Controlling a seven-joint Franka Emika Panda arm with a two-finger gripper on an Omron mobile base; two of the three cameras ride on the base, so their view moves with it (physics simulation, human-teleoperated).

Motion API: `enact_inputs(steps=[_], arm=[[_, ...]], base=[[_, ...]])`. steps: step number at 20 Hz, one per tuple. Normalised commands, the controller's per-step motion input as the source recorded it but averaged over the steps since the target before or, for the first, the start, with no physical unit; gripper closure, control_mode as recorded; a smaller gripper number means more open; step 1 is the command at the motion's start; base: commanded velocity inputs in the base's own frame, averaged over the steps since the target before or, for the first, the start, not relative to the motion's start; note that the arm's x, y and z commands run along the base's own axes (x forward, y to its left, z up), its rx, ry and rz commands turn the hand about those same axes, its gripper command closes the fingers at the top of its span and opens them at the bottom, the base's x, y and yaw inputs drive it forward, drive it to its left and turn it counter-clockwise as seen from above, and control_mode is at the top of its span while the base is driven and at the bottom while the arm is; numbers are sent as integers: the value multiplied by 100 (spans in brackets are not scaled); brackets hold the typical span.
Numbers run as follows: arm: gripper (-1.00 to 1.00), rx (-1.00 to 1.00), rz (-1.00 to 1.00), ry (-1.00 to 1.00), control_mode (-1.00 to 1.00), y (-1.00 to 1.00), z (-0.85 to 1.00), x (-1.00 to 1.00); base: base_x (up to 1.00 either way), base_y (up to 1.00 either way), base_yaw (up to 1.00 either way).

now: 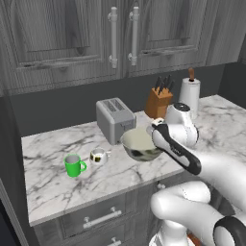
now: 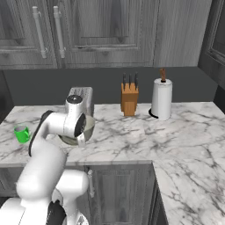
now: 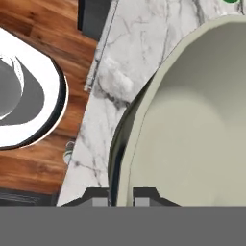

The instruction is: Clear the mugs and bowl far away from the sink.

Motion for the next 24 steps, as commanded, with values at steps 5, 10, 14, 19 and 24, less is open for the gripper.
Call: enact_inputs(steps=[5,10,14,19,24], arm=[[100,0,8,1,-100,0,-50,81],[100,-2,7,0,-100,2,-53,64],[100,-2,7,0,-100,0,-49,50],[-100,-1,10,0,-100,2,-29,9],[-100,0,13,0,-100,6,-1,-8]], base=[[0,0,0],[0,0,0],[0,0,0],[0,0,0],[0,0,0]])
